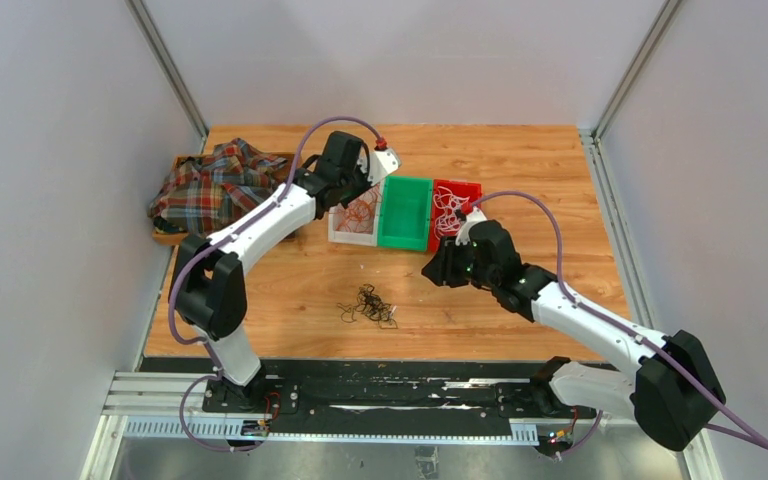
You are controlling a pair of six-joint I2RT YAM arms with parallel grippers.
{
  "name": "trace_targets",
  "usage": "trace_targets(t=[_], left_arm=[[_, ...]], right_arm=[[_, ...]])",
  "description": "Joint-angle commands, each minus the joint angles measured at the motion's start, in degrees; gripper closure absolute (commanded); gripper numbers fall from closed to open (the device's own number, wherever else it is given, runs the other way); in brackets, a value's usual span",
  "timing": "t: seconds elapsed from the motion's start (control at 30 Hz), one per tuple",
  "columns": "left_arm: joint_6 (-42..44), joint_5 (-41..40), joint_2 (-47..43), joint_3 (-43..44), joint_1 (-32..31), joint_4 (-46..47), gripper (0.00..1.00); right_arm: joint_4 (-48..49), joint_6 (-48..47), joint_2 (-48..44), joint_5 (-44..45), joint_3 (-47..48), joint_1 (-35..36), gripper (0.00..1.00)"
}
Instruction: Untangle the cables
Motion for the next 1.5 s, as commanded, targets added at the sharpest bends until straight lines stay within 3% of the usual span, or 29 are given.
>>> trace_targets(t=[0.0,0.27,0.47,0.57,0.8,1.07,1.1,1.2,1.23,1.33,1.47], left_arm=[[-2.04,-1.97,-0.76,-1.45,0.25,3.79,1.00],[-2.46,-3.38,6.68,2.13,0.25,6.47,0.95],[0.09,-3.77,10.65,3.06,0.32,7.42,0.78],[1.48,1.10,11.84,6.57,0.34,3.17,0.67],[4.86,6.72,11.21,10.19,1.61,1.51,0.58],[7.21,13.28,10.55,14.71,4.20,-9.26,0.43],[7.73,15.04,9.85,14.88,4.21,-11.38,0.38],[6.51,22.14,7.66,14.19,3.41,-15.26,0.08],[5.97,23.10,7.04,13.48,2.60,-15.46,0.04],[4.28,22.01,6.53,11.42,-0.69,-13.74,0.03],[0.30,17.18,9.81,12.51,-1.51,-8.28,0.13]], right_arm=[[-0.99,0.44,-1.46,1.20,-1.23,-1.07,0.64],[-3.02,0.67,-3.88,2.88,-1.06,-1.15,0.63],[-3.51,0.48,-6.45,4.10,-1.66,-1.59,0.62],[-3.51,0.62,-6.84,3.95,-1.53,-1.68,0.62],[-3.55,0.98,-7.09,2.97,-1.29,-1.76,0.62],[-4.16,0.40,-8.85,2.80,-1.92,-1.86,0.61],[-4.06,0.42,-8.94,2.83,-1.95,-1.86,0.61],[-3.99,0.35,-8.46,2.77,-1.82,-1.93,0.60],[-3.93,0.38,-8.26,2.67,-1.78,-1.94,0.60],[-3.16,0.64,-7.44,2.40,-1.78,-1.94,0.60],[-2.92,1.17,-6.96,2.05,-1.78,-1.99,0.61]])
